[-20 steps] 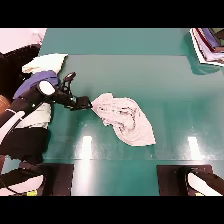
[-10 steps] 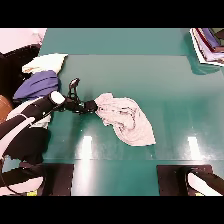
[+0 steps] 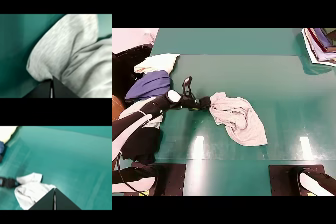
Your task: Fold the shirts.
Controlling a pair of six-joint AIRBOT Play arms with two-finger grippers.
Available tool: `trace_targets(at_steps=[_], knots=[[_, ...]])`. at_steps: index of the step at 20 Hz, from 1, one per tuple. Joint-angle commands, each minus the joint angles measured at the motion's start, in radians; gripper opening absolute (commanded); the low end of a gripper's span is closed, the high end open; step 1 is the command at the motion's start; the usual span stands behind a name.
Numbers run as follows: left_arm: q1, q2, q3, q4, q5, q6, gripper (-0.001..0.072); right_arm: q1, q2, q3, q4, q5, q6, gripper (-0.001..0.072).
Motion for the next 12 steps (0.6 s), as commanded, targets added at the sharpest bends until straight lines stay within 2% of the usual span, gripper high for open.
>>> trace_targets(at_steps=[1,4,6,7,8,9,12], knots=[[0.062,0.042,0.098,0.017,-0.025,0.024,0.0021,0.001,0.031,-0.116,-0.004,0.034,0.0,0.0011],[0.158,0.137,0.174,0.094,-0.054,0.059,0.0021,0.001,0.111,-0.43,-0.05,0.011,0.024,0.0011],[0.194,0.185,0.204,0.151,-0.082,0.087,0.0021,0.001,0.173,-0.708,-0.079,-0.075,0.052,0.0012],[0.202,0.201,0.208,0.172,-0.087,0.087,0.0021,0.001,0.196,-0.848,-0.066,-0.128,0.053,0.0057],[0.202,0.209,0.208,0.184,-0.093,0.087,0.0021,0.007,0.209,-0.985,-0.024,-0.183,0.052,0.0317],[0.202,0.208,0.208,0.19,-0.101,0.087,0.0022,0.016,0.209,-1.119,0.026,-0.239,0.051,0.0514],[0.202,0.206,0.206,0.19,-0.121,0.087,0.0022,0.093,0.145,-1.369,0.145,-0.37,0.003,0.0503]])
